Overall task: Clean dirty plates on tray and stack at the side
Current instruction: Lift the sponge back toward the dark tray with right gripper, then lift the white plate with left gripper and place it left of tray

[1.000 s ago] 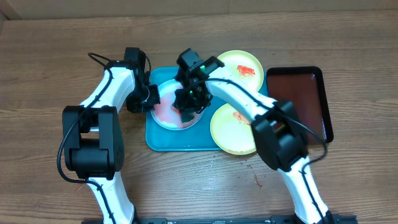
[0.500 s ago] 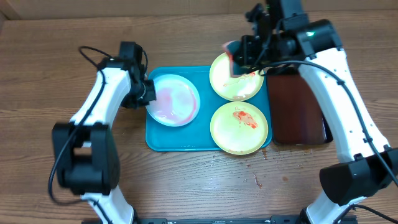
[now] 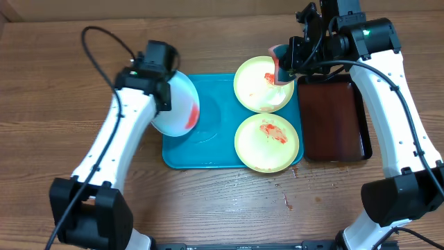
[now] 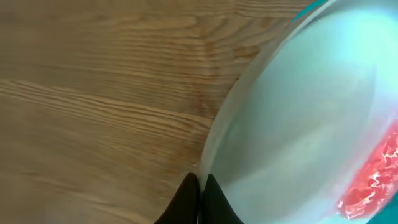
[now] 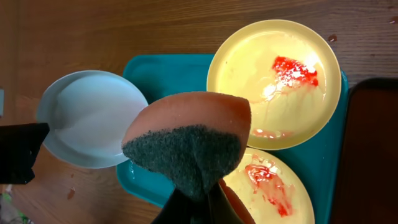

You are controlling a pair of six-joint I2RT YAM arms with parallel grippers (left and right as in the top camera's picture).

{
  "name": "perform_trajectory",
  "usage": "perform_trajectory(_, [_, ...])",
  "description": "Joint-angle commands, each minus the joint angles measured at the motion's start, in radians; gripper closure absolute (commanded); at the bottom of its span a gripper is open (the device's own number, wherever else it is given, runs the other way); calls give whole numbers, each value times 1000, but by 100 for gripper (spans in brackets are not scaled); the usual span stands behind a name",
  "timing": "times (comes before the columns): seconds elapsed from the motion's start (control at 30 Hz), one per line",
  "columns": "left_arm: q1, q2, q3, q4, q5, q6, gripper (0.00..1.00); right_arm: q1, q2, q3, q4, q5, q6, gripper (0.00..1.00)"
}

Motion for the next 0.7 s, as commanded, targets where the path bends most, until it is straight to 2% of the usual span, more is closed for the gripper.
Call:
perform_trajectory(0.0, [-72,-21,-1,-5,-233,-16,96,2,-10,9,-5,13,-13,96])
perform_trajectory(0.27, [-232,-21,-1,-11,-576,-61,96,2,-10,9,-33,32,-13,96])
perform_trajectory(0.57, [-322,-21,-1,-8,-796,-75,96,2,-10,9,-36,32,-12,96])
perform_trajectory(0.67, [-334,-21,-1,-7,-827,-75,96,2,-10,9,-37,32,-12,96])
